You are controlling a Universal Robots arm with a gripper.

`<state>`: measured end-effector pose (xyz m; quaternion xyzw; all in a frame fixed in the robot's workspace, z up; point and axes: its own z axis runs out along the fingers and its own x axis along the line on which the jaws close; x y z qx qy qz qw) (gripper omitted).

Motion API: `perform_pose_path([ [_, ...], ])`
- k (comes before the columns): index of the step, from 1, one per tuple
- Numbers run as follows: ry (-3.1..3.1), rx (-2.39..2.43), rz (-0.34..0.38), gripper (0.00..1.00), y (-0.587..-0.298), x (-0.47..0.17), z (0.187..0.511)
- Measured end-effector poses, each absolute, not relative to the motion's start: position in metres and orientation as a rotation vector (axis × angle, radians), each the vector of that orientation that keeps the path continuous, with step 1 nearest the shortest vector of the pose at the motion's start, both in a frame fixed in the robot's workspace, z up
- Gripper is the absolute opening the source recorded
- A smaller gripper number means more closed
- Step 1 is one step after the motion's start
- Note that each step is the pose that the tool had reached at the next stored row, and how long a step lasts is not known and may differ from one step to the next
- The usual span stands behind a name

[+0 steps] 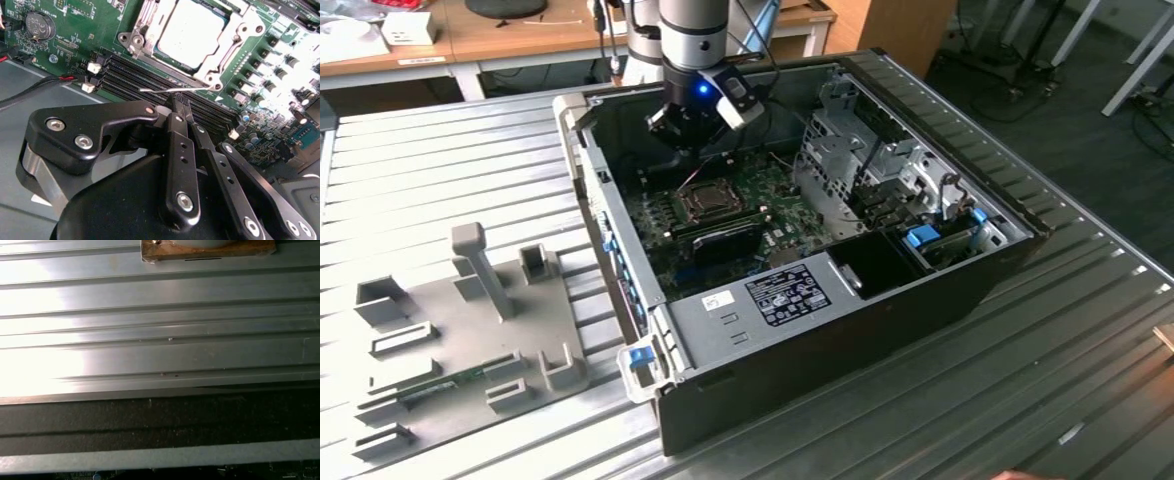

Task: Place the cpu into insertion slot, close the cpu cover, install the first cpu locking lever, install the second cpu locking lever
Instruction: 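Install the first cpu locking lever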

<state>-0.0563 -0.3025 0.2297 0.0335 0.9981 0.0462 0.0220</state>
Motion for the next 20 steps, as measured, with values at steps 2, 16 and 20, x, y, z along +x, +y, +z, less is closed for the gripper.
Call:
perform_pose_path([
  [2, 3.093, 0.104, 0.143, 0.11, -0.3025, -0.0562, 0.2298],
  [16, 3.092, 0.104, 0.144, 0.11, -0.3025, -0.0546, 0.2261],
  [20, 3.093, 0.104, 0.143, 0.11, -0.3026, -0.0546, 0.2256],
])
